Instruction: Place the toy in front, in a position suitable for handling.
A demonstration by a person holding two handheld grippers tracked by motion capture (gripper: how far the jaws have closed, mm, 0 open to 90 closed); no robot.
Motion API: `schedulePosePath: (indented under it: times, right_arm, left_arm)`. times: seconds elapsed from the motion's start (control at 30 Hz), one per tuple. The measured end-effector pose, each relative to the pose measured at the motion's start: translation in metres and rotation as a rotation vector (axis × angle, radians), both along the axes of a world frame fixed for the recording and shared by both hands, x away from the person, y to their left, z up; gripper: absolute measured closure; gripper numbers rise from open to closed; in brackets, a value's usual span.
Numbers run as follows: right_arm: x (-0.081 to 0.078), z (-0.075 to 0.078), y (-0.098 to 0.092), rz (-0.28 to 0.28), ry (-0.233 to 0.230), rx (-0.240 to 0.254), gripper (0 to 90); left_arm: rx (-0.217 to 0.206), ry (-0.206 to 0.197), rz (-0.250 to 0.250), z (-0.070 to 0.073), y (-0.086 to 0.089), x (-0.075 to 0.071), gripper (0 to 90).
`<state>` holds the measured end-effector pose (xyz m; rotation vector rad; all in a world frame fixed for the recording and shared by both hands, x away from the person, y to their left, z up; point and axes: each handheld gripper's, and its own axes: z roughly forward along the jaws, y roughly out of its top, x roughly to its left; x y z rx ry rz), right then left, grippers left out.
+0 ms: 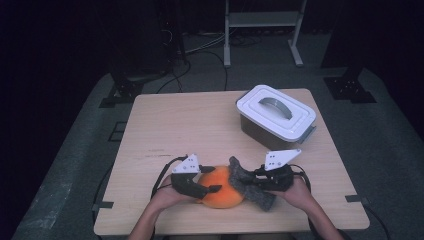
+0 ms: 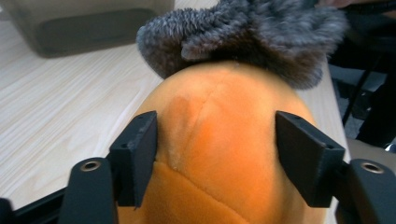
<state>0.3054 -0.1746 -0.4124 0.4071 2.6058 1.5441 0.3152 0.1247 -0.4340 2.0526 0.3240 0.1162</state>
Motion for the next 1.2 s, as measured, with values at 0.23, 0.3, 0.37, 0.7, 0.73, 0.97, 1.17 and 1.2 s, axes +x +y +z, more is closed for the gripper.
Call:
schedulePosePath:
  times: [0.23,0.3,0.37,0.7,0.73,0.97,1.17,1.2]
  right_arm:
    - [0.000,-0.011,0.009,0.030,0.002,-0.076,78.7]
    - [0.002,-0.014,0.003,0.019,0.018,-0.078,78.7]
    - [0.003,-0.014,0.000,0.015,0.022,-0.083,78.7]
    - [-0.001,-0.007,0.013,0.042,0.002,-0.057,78.7]
    - [-0.001,-0.007,0.012,0.053,-0.001,-0.065,78.8]
    - [-0.001,0.005,0.000,0.028,-0.017,-0.026,79.0]
    - [-0.002,0.003,0.013,0.043,-0.029,-0.046,78.9]
    - [-0.002,0.001,0.012,0.045,-0.030,-0.059,79.0]
  left_arm:
    - [-0.003,0.052,0.008,0.002,0.009,0.004,13.6]
    - [-0.001,0.062,-0.005,0.001,0.009,0.005,20.8]
    - [0.011,0.058,-0.005,-0.001,0.006,0.003,23.7]
    - [-0.001,0.054,-0.040,0.005,0.006,0.000,18.8]
    - [-0.003,0.052,-0.024,0.005,0.005,0.001,16.2]
    - [0.025,0.059,-0.027,0.001,-0.004,-0.002,27.3]
    - [0.010,0.055,-0.053,0.004,-0.007,-0.004,18.2]
    - [0.002,0.054,-0.044,0.005,-0.006,-0.003,18.2]
